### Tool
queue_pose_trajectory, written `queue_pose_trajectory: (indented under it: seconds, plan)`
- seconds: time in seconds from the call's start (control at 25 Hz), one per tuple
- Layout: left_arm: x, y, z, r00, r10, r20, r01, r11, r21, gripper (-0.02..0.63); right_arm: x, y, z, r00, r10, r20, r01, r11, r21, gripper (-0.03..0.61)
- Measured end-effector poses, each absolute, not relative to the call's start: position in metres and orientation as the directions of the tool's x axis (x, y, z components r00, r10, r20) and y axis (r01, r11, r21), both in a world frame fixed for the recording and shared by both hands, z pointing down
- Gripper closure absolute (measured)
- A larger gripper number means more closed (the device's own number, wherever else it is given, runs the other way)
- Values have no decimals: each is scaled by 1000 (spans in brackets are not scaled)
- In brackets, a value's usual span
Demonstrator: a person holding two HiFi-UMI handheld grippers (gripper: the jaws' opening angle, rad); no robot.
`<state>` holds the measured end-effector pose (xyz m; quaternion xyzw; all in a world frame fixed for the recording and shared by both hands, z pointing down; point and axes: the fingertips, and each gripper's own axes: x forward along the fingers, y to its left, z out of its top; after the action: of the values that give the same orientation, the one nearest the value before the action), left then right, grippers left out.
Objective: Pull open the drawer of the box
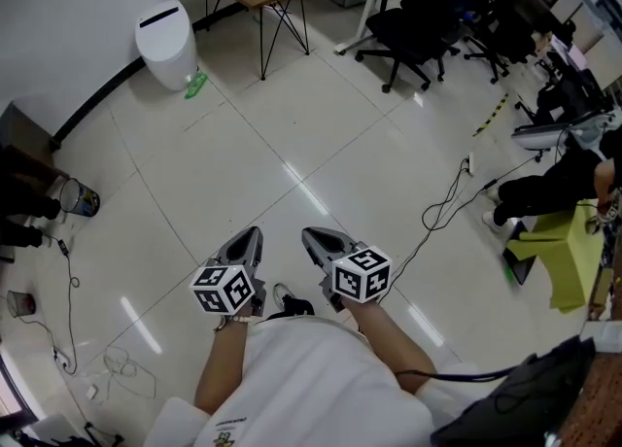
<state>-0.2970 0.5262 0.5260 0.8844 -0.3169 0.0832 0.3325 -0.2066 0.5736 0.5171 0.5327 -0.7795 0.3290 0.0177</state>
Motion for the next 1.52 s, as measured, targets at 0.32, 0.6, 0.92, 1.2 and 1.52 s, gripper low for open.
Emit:
queue_pose_trajectory:
  seconds: [0.32,0.6,0.92,1.2,1.52]
  plan:
    - [-267,507,532,797,-470,380,-603,-590,536,611,-167,564,522,-386,-848,363,-821,136,-555,591]
    - [-260,501,540,800,-450,398,-600,-583,548,611,-151,557,525,-359,-858,368,-825,108,-554,591]
    - [-235,511,539,804,-398,441,-592,-595,544,611,-130,554,525,-343,-867,362,-807,74,-587,591]
    - [-193,479,530,768,-455,451,-640,-582,502,611,-94,509,530,-437,-822,365,-800,170,-575,591]
    - [-151,433,503,711,-544,446,-703,-552,449,611,-58,438,500,-506,-799,326,-798,291,-527,591]
